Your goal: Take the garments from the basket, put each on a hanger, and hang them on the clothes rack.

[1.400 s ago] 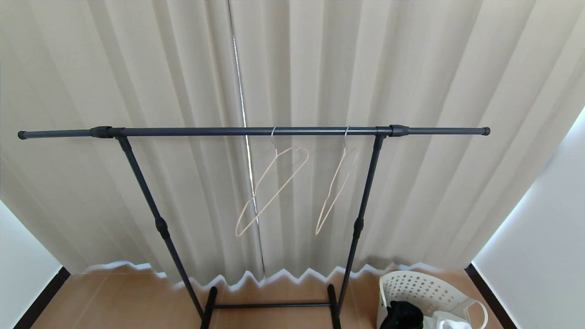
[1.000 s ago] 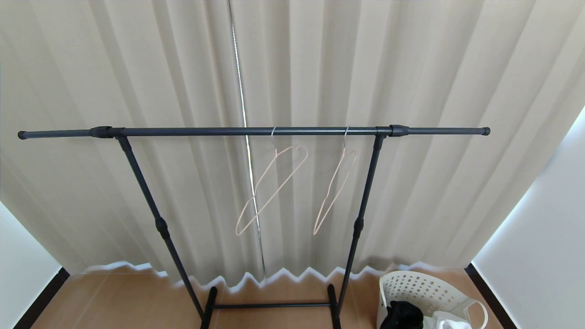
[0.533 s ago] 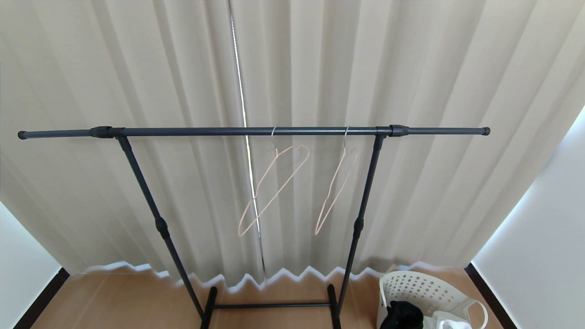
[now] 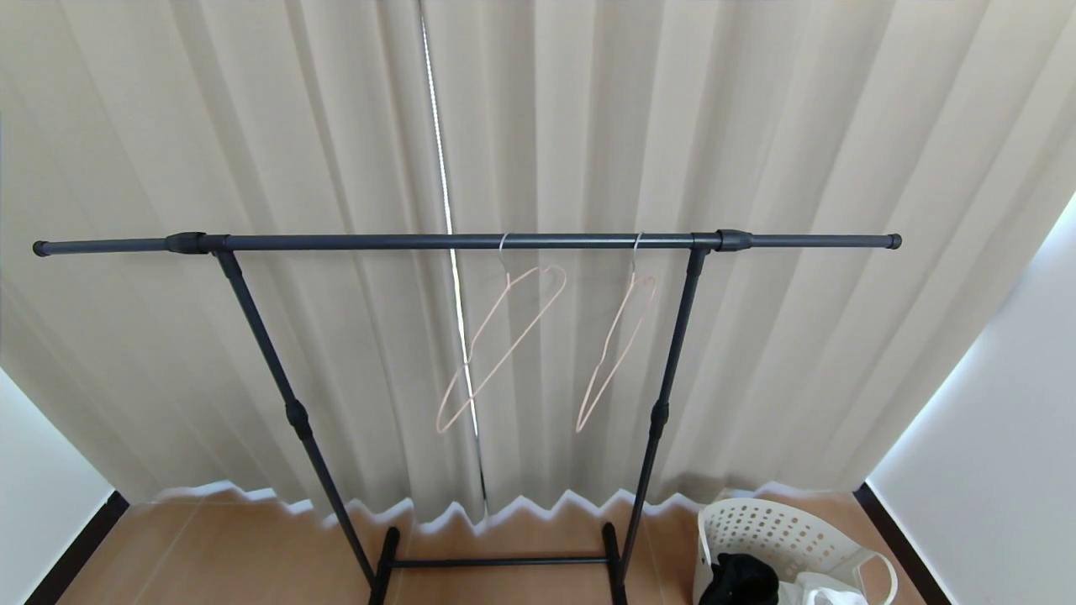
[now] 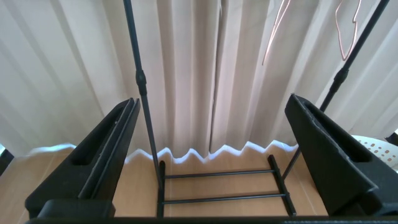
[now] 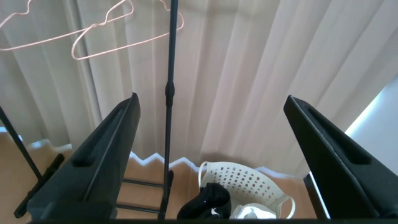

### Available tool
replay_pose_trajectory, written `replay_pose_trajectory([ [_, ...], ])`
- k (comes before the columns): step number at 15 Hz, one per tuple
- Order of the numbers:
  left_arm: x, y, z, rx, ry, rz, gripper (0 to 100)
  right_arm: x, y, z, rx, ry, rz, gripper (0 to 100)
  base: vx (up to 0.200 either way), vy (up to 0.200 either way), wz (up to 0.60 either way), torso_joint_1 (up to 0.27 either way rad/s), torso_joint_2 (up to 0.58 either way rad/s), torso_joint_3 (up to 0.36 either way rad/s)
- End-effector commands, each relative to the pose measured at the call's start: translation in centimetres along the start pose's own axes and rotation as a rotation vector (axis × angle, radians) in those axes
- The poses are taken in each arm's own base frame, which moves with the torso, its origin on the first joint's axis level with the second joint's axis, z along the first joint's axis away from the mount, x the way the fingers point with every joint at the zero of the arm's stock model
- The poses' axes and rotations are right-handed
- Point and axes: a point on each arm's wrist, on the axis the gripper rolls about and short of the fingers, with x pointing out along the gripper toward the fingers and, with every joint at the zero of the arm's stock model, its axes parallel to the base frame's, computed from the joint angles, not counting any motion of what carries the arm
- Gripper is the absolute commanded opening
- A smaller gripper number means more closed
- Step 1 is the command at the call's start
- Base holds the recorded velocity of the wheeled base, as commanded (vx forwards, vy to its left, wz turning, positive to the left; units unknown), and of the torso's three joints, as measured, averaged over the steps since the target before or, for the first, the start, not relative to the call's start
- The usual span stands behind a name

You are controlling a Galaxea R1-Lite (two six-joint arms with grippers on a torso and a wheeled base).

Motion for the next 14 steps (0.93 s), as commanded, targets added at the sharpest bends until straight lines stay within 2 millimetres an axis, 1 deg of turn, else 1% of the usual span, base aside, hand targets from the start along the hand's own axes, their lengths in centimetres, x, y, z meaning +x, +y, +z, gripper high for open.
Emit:
replay_pose_trajectory([
  [1,0.0,0.0,0.0,0.0,0.0,0.0,100,0.01,0.0,0.02,0.0,-0.001,0.002,100,0.0,0.0,0.0,0.0,0.0,0.0],
  [14,0.0,0.0,0.0,0.0,0.0,0.0,100,0.01,0.01,0.09,-0.002,-0.008,0.009,100,0.0,0.0,0.0,0.0,0.0,0.0],
])
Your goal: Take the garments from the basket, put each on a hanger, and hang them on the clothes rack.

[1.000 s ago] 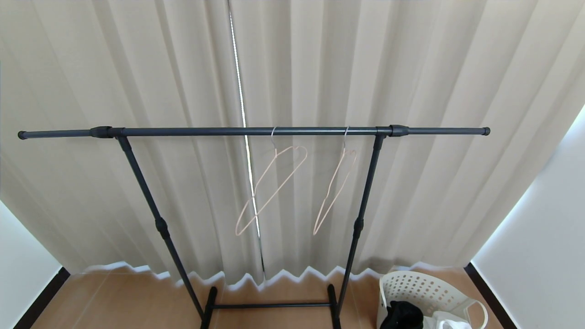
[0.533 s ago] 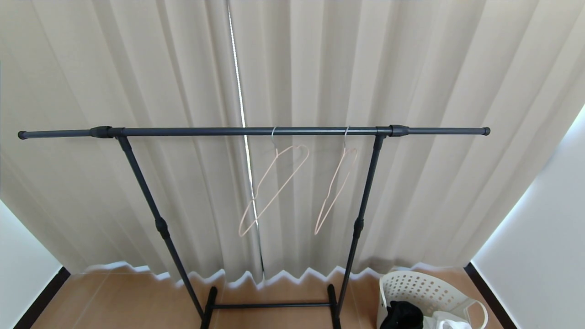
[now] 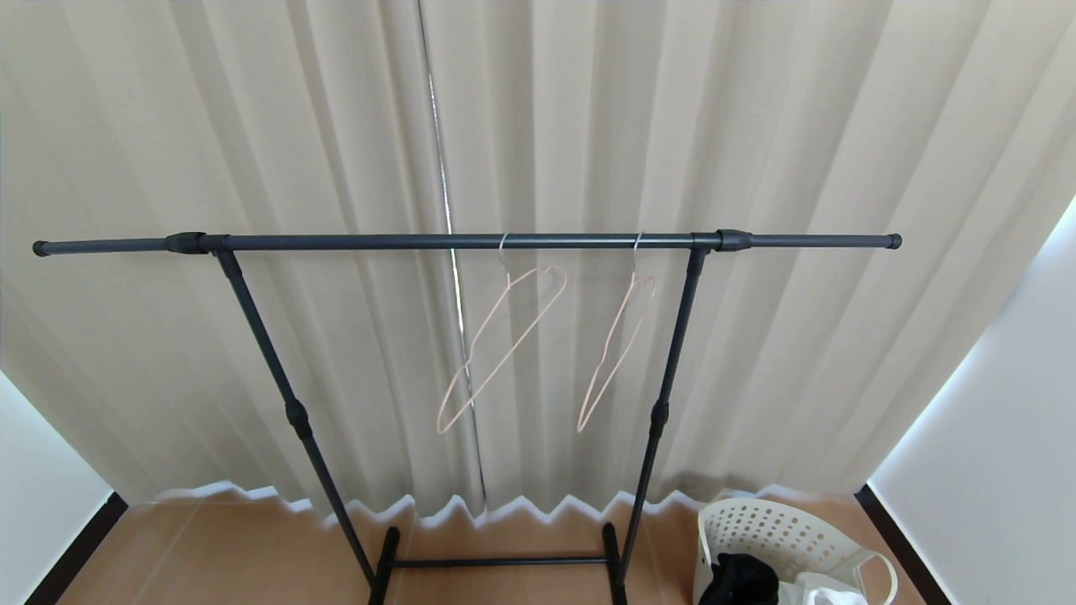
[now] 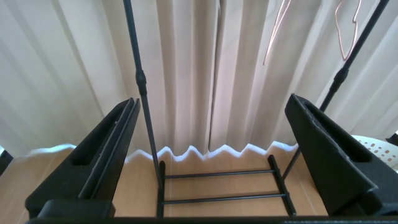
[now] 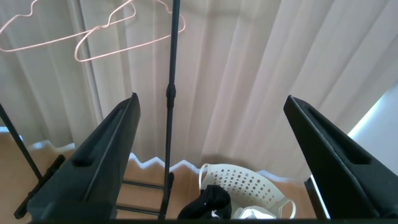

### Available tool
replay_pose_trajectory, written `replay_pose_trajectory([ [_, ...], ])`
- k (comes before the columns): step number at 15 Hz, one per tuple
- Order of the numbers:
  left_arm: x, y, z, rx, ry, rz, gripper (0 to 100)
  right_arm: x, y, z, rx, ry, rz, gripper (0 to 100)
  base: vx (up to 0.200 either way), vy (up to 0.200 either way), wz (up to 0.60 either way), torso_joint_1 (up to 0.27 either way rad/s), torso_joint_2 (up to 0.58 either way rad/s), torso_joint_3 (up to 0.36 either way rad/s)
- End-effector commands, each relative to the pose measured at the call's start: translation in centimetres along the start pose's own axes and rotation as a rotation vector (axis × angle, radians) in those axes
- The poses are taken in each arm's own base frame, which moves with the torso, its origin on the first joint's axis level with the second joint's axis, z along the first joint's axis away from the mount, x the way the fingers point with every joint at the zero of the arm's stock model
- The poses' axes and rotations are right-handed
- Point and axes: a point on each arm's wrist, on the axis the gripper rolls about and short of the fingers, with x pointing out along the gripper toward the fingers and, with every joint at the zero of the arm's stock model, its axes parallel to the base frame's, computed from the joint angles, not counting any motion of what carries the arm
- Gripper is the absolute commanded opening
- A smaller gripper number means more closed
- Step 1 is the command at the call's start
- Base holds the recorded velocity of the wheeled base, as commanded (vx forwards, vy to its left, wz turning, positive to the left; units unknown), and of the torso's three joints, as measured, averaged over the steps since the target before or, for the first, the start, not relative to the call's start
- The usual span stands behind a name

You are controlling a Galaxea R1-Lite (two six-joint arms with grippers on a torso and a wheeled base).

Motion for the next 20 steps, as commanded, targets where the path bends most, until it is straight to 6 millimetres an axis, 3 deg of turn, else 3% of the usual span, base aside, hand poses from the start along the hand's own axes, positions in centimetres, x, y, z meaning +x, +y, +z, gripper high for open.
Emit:
replay_pose_trajectory([
  [1,0.0,0.0,-0.01,0.0,0.0,0.0,100,0.01,0.0,0.02,0.001,-0.001,0.001,100,0.0,0.0,0.0,-0.071,0.1,0.076],
  [20,0.0,-0.01,-0.02,0.002,0.002,-0.006,100,0.01,-0.01,-0.01,0.021,0.003,-0.002,100,0.0,0.0,0.0,-0.146,0.34,0.192],
])
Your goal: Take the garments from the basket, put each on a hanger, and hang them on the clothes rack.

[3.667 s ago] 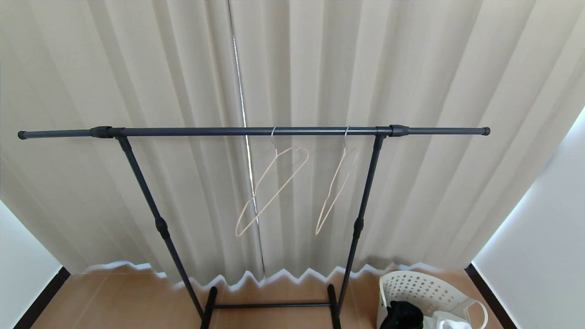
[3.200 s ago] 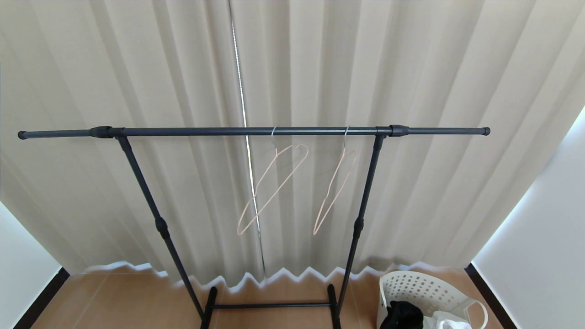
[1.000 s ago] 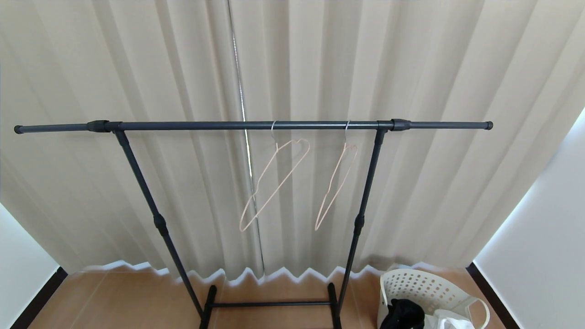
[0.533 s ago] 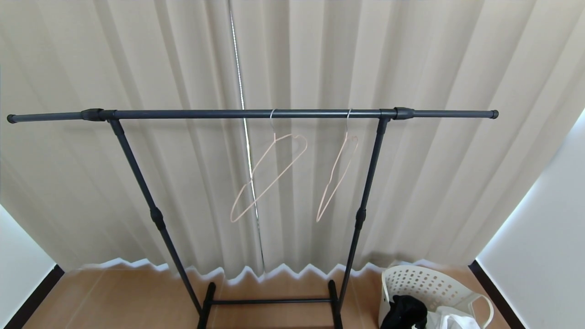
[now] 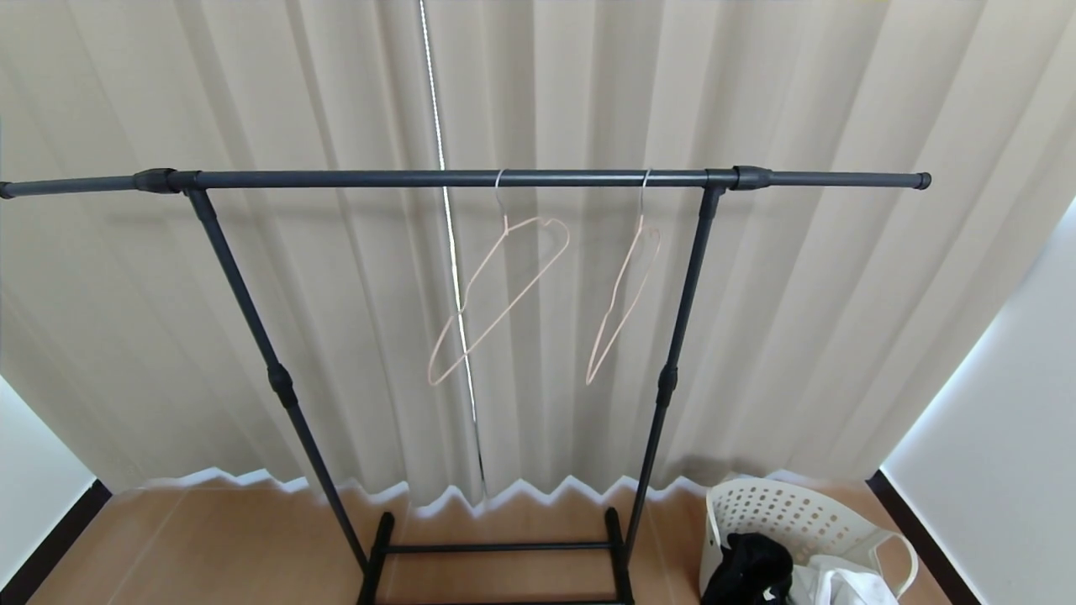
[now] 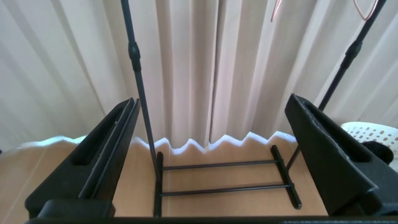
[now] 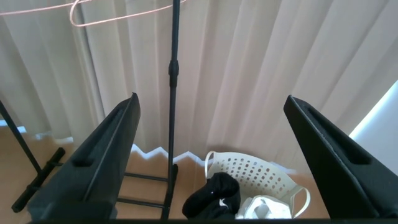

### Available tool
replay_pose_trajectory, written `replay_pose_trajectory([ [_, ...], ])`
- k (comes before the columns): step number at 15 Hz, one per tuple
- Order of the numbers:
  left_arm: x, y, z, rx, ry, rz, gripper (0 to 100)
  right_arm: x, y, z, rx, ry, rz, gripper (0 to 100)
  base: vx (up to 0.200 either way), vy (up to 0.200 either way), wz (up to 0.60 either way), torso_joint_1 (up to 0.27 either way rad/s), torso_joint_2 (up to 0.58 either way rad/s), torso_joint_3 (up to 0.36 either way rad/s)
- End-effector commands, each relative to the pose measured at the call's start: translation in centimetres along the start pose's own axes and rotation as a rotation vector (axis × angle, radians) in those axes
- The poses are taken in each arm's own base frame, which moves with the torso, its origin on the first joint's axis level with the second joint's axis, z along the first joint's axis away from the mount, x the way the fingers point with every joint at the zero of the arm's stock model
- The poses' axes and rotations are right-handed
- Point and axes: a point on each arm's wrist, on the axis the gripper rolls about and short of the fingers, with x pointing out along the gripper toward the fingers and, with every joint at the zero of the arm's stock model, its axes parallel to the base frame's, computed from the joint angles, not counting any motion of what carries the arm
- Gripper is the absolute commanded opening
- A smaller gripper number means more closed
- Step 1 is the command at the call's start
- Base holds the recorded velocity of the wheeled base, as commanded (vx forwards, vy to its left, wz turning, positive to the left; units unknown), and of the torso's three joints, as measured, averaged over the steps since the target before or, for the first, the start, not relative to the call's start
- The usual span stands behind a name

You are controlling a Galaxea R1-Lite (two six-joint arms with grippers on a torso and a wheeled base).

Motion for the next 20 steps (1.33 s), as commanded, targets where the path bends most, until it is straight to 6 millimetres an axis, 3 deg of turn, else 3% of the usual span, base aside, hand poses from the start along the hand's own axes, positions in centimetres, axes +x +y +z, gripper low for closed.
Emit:
replay_pose_trajectory([
  [1,-0.01,0.0,0.02,0.0,0.0,-0.002,100,0.01,0.0,0.01,-0.002,0.001,0.001,100,0.0,0.0,0.0,-0.159,0.38,0.227],
  [20,-0.01,-0.01,0.05,-0.002,-0.003,-0.005,100,0.01,-0.01,0.01,0.01,0.001,-0.003,100,0.0,0.0,0.0,-0.18,0.5,0.321],
])
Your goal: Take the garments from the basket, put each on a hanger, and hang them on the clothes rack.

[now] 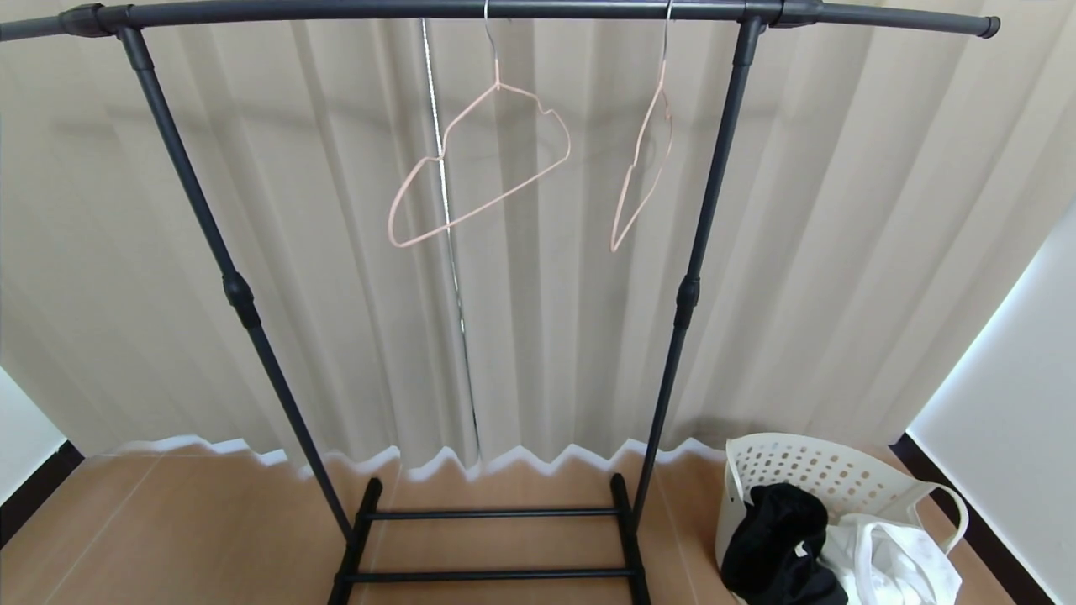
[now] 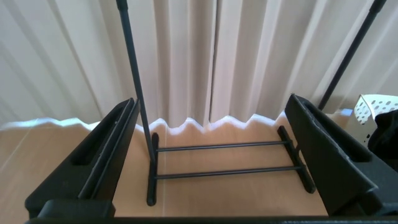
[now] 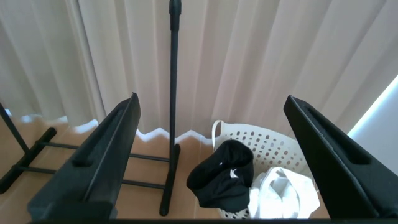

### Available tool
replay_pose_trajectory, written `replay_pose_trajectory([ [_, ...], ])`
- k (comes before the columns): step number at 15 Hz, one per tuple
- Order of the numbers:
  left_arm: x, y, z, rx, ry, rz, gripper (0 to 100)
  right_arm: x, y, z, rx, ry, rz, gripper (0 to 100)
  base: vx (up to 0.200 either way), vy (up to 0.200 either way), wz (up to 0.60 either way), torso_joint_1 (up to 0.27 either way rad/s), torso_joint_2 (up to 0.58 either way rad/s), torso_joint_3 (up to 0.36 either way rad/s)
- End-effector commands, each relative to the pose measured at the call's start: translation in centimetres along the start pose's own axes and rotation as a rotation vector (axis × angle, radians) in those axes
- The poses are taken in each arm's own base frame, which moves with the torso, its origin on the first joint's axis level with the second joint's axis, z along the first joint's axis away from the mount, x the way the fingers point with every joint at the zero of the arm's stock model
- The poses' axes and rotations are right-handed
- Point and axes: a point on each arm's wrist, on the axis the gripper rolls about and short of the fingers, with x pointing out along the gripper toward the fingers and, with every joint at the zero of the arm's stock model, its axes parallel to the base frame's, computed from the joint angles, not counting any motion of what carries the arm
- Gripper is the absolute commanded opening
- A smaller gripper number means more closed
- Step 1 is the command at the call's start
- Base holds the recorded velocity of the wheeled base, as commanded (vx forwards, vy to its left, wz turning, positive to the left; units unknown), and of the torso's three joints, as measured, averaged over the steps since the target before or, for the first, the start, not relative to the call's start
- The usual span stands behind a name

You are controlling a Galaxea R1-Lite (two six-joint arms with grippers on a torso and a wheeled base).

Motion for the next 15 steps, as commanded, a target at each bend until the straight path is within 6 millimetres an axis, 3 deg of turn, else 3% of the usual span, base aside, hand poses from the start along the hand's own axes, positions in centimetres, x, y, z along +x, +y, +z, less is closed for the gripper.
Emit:
replay_pose_trajectory([
  [1,0.0,0.0,0.0,0.0,-0.001,0.001,100,0.01,0.0,-0.01,0.0,0.002,0.001,100,0.0,0.0,0.0,-0.119,0.47,0.349],
  [10,0.0,-0.01,-0.01,0.003,0.001,-0.002,100,0.01,0.0,0.01,0.001,0.001,-0.001,100,0.0,0.0,0.0,-0.064,0.45,0.38],
  [15,0.0,-0.01,-0.01,0.003,0.001,-0.002,100,0.01,0.0,0.01,0.001,0.001,-0.001,100,0.0,0.0,-0.12,0.0,0.1,0.098],
])
